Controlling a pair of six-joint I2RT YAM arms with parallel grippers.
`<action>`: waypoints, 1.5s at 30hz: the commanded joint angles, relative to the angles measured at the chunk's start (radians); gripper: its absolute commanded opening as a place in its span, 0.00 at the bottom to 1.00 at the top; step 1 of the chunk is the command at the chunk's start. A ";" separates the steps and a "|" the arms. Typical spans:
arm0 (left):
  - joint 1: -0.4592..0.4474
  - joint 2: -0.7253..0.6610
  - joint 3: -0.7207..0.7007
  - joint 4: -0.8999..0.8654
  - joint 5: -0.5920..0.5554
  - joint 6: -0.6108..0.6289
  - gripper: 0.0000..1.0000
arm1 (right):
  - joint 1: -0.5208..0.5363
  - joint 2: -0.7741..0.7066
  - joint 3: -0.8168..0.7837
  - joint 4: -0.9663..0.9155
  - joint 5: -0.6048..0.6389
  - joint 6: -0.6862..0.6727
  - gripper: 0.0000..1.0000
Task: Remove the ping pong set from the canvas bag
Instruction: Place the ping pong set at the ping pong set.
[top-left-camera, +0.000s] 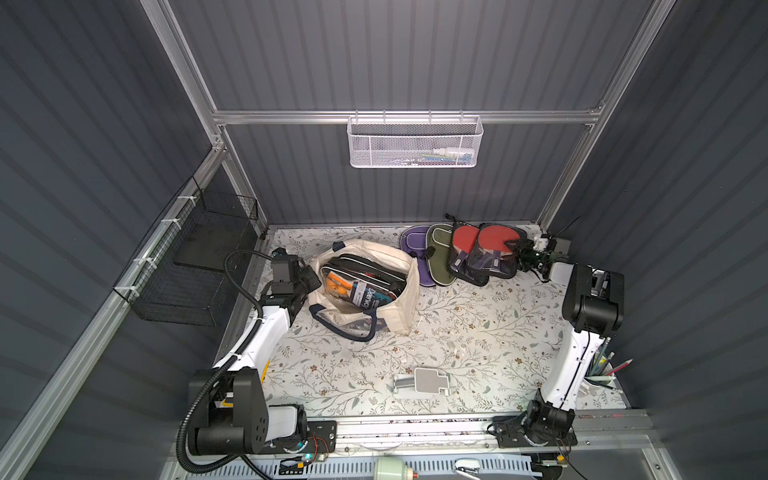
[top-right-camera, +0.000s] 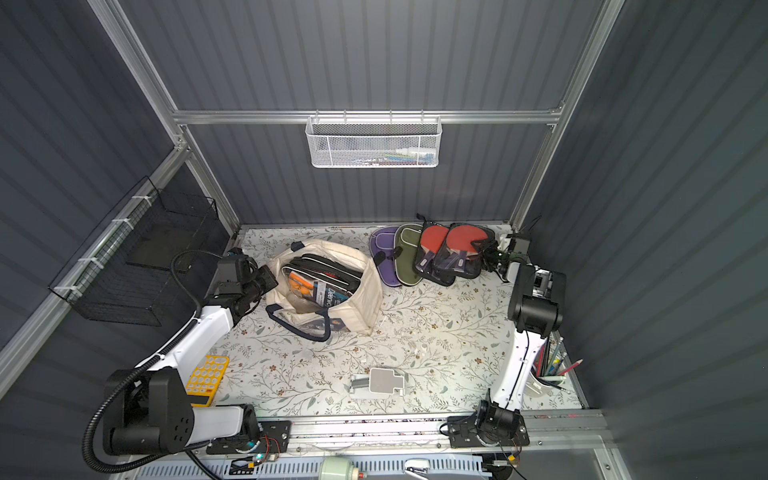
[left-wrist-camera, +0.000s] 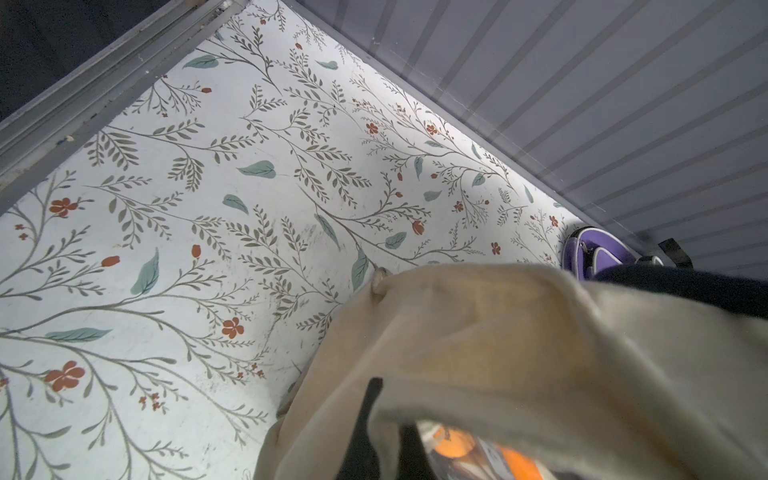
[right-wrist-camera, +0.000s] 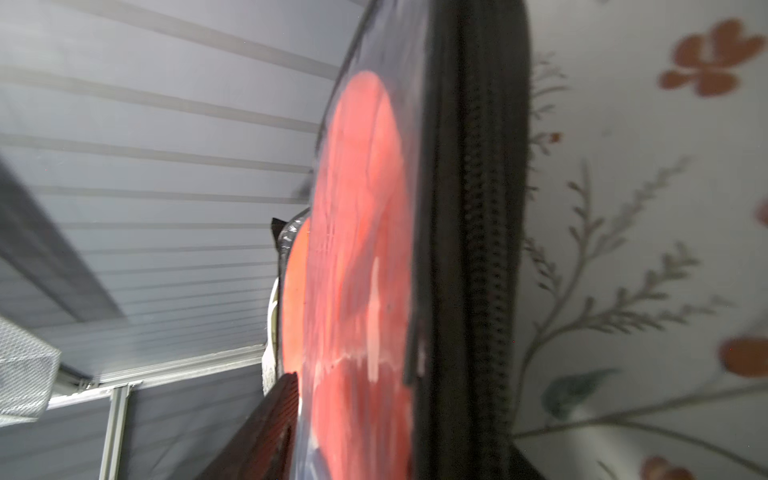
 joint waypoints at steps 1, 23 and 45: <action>0.010 0.011 -0.020 -0.033 -0.011 0.012 0.00 | -0.002 -0.036 0.040 -0.060 0.038 -0.071 0.60; 0.010 0.013 -0.021 -0.033 -0.011 0.008 0.00 | 0.055 -0.053 0.184 -0.450 0.324 -0.371 0.91; 0.010 0.005 -0.022 -0.030 -0.012 0.009 0.00 | 0.153 0.112 0.562 -0.957 0.690 -0.536 0.96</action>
